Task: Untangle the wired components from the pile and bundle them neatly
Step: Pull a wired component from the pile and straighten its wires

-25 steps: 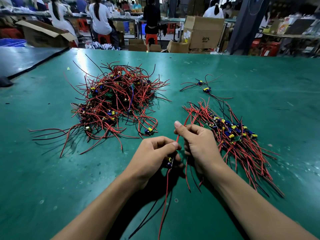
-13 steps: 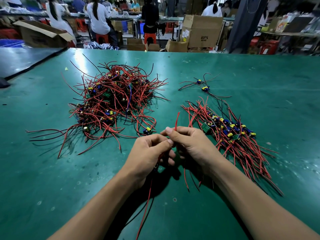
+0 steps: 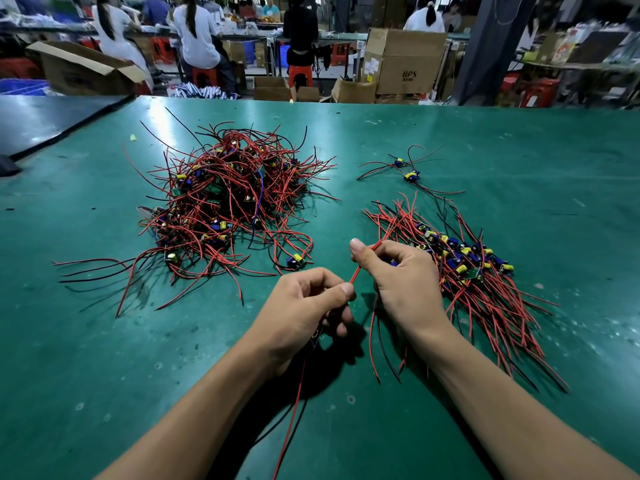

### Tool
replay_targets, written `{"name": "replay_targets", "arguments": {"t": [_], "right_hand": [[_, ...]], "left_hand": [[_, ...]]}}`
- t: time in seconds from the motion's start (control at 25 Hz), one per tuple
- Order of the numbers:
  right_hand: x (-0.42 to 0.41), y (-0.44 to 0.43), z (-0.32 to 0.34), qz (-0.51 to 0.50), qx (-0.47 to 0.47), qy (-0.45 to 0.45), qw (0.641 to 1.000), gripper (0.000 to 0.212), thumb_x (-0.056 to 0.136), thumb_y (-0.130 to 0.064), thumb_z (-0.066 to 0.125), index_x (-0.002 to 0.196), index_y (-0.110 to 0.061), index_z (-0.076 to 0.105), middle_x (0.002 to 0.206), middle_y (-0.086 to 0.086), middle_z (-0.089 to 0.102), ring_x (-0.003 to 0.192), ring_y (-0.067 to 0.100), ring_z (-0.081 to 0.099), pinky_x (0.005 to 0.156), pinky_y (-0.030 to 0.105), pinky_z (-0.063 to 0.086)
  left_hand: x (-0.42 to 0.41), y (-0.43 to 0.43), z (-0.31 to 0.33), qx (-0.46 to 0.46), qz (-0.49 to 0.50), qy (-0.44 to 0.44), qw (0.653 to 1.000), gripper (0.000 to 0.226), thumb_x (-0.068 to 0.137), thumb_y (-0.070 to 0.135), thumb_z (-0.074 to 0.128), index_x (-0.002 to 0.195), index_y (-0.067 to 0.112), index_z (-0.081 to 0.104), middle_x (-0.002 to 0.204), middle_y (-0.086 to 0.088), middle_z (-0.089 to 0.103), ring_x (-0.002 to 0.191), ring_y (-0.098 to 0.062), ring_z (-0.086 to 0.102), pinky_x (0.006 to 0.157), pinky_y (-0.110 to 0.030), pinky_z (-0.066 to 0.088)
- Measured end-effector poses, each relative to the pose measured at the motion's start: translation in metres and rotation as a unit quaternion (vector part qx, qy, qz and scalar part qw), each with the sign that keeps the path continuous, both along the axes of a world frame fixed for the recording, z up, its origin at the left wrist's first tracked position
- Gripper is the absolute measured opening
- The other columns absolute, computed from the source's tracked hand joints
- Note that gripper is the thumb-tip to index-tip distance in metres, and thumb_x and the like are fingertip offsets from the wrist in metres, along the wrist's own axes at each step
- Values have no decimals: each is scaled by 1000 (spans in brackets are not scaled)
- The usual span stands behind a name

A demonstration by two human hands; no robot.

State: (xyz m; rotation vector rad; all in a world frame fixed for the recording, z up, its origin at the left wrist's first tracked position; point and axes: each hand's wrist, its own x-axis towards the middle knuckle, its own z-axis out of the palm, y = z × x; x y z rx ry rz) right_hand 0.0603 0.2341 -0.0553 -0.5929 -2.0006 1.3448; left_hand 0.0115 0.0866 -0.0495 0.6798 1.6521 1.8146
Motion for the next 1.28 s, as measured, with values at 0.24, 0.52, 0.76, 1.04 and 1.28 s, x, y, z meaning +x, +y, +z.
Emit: {"name": "replay_targets", "arguments": {"t": [0.24, 0.52, 0.76, 1.04, 1.28], "right_hand": [[-2, 2, 0, 6, -145, -5, 989, 47, 94, -46, 65, 60, -14, 67, 46, 0, 33, 39, 13, 27, 43, 24, 26], [-3, 1, 6, 72, -346, 11, 936, 45, 98, -39, 60, 67, -6, 61, 54, -2, 33, 34, 5, 22, 33, 14, 18], [8, -16, 8, 253, -252, -41, 933, 30, 92, -33, 70, 87, -4, 73, 59, 8, 61, 42, 14, 56, 41, 19, 44], [9, 6, 12, 50, 103, -89, 989, 32, 96, -38, 63, 82, -12, 77, 72, 6, 72, 68, 20, 62, 70, 28, 46], [1, -2, 21, 114, -478, 5, 871, 51, 104, -32, 49, 61, -7, 60, 50, -2, 39, 29, 5, 24, 29, 16, 19]], "left_hand": [[1, 0, -1, -9, -8, 16, 1000, 11, 92, 5, 60, 83, -1, 59, 58, -9, 63, 45, -18, 54, 49, -21, 46], [1, 1, -4, -23, 1, 46, 999, 11, 92, 6, 61, 85, -4, 62, 58, -8, 64, 46, -18, 56, 50, -21, 45], [-2, 1, -5, -18, 37, 39, 998, 15, 93, 3, 57, 78, 1, 58, 58, -6, 63, 46, -17, 55, 52, -28, 40], [0, -3, -2, -7, 4, 27, 1000, 11, 92, 4, 59, 85, -6, 59, 56, -8, 61, 44, -16, 53, 48, -20, 45], [-1, -3, 0, -23, -13, 9, 1000, 11, 90, 9, 63, 84, 1, 64, 60, -10, 63, 45, -19, 54, 49, -23, 43]]}}
